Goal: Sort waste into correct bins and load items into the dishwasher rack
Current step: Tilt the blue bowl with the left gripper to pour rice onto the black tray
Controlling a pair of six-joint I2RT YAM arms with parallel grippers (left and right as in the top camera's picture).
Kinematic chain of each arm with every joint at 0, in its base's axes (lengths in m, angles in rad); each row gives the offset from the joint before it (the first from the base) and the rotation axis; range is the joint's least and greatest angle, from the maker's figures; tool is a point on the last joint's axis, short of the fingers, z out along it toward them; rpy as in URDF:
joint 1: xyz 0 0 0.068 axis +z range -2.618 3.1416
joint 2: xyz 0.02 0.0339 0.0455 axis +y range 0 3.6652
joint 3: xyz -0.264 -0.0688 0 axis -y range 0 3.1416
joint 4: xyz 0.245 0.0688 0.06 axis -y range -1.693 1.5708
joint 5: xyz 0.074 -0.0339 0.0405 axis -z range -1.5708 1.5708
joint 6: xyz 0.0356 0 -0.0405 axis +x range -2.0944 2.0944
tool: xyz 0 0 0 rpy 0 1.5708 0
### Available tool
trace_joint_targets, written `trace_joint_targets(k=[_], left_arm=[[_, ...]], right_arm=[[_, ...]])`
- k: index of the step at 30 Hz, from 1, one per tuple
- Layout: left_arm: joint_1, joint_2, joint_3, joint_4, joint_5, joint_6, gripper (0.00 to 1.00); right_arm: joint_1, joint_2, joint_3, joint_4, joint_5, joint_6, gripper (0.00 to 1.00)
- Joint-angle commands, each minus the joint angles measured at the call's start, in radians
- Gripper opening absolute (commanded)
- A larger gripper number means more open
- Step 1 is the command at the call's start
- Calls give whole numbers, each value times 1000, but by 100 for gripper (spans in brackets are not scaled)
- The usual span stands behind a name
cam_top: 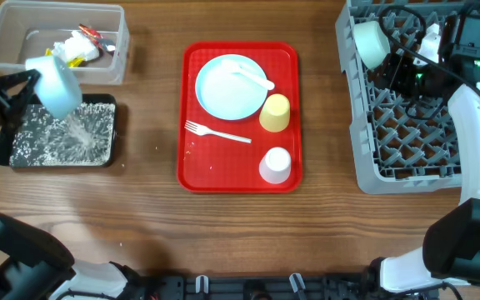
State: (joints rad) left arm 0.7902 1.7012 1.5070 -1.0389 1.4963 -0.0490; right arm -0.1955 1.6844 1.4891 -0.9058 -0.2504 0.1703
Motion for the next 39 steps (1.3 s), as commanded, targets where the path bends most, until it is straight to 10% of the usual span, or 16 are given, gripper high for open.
trace_joint_targets(k=[1,39], left_arm=[[43,-16,-5,-12,40,20,4],[61,200,-6,37,40,161,4]], right_arm=[[5,-11,8,-4,-7,-14,84],[5,-11,8,-28,-7,-13,84]])
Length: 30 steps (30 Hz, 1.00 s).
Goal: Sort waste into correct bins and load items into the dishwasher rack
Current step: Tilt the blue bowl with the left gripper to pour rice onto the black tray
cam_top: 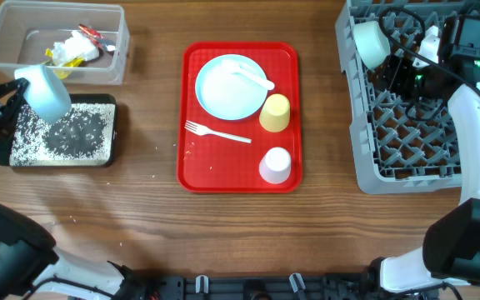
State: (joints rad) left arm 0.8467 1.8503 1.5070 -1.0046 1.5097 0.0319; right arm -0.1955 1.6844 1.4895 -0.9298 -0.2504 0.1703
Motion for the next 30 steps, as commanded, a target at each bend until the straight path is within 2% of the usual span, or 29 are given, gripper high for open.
trace_joint_targets(k=[1,16,30], left_arm=[[5,66,-6,2,27,92,4],[5,265,-6,4,68,96,4],[4,280,-6,-21,67,96,4]], right_arm=[[5,-11,8,-5,-7,-13,84],[5,-11,8,-7,-7,-13,84],[5,-11,8,-7,-6,-13,84]])
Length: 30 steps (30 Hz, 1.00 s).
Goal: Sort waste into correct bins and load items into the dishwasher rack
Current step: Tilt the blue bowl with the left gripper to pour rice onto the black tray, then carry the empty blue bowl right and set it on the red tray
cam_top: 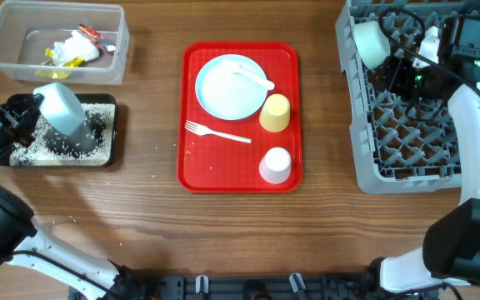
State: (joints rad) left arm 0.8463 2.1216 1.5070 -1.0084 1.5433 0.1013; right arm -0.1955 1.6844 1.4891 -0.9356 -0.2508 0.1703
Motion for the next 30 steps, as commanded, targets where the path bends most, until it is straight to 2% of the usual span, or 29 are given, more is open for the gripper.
trace_joint_targets(k=[1,9,14,17,19,22,30], left_arm=[[3,6,-6,-25,34,27,4],[-23,-97,-5,-108,33,185,4],[-75,-264,-5,-106,-68,183,4],[-140,-380,-5,-106,-208,183,4],[-241,-494,-5,-87,-362,165,4],[-382,-586,-5,-34,-547,76,4],[-866,-645,-5,105,-1129,-110,4]], right_arm=[[5,-11,8,0,-6,-13,84],[5,-11,8,0,-6,-14,84],[5,-11,8,3,-6,-14,84],[5,-11,8,5,-6,-14,84],[5,-11,8,9,-6,-14,84],[5,-11,8,11,-6,-13,84],[5,-11,8,9,-6,-14,84]])
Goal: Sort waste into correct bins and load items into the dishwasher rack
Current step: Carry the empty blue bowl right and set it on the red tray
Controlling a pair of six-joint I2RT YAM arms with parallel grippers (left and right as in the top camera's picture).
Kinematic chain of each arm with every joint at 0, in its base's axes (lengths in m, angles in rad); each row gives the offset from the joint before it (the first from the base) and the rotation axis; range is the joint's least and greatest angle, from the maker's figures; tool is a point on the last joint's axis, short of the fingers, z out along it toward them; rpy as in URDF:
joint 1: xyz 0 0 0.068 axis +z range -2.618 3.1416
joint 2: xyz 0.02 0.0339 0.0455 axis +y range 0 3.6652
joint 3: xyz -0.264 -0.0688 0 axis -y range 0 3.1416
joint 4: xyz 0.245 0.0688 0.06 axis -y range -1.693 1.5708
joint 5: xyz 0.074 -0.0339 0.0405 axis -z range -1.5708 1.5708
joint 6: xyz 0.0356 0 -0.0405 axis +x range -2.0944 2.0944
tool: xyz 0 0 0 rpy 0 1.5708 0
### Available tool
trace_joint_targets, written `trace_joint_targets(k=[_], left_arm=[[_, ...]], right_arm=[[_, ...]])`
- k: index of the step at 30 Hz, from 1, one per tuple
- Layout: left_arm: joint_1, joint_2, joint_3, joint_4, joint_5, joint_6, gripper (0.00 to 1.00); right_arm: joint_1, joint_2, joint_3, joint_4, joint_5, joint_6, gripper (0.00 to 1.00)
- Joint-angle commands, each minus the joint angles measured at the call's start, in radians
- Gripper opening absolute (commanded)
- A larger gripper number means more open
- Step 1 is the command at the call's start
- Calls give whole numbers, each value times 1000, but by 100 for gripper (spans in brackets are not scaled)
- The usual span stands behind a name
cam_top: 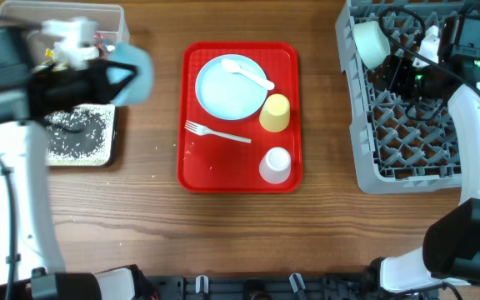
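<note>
My left gripper (107, 77) is shut on a light blue cup (133, 73), held on its side above the table between the black tray and the red tray. The left arm blurs across the upper left. On the red tray (192, 171) lie a blue plate (223, 92) with a white spoon (248, 73), a white fork (215, 132), a yellow cup (275, 112) and a white cup (275, 165). The grey dishwasher rack (407, 142) holds a white bowl (371, 43). My right gripper (400, 68) hovers over the rack beside that bowl; its fingers are unclear.
A black tray (82, 137) scattered with white grains sits at the left. Behind it a clear bin (117, 25) with wrappers is partly hidden by my left arm. Bare wood lies between the red tray and the rack.
My left gripper has moved right and up with the blue cup, from over the black tray to a spot near the red tray's left edge. The right arm has not moved.
The left gripper held the blue cup tipped over the black tray with white grains spilling into it. At the two later moments the cup was still over the tray and grains lay there. Now the cup is held clear of the tray, to its right.
</note>
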State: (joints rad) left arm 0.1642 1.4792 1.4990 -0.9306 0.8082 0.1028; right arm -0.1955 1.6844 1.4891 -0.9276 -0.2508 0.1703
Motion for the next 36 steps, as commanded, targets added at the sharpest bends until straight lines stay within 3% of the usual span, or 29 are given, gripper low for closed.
trace_joint_targets(k=[1,5,9,19,36], left_arm=[[-244,4,3,35,-477,-127,4],[-446,49,3,43,-771,-189,4],[-565,100,3,40,-908,-225,4],[-710,236,3,-6,-982,-329,4],[-795,348,3,-35,-974,-619,4]], right_arm=[[5,-11,8,0,-6,-16,84],[5,-11,8,-1,-6,-39,84],[5,-11,8,0,-6,-39,85],[5,-11,8,6,-6,-37,85],[5,-11,8,10,-6,-37,85]])
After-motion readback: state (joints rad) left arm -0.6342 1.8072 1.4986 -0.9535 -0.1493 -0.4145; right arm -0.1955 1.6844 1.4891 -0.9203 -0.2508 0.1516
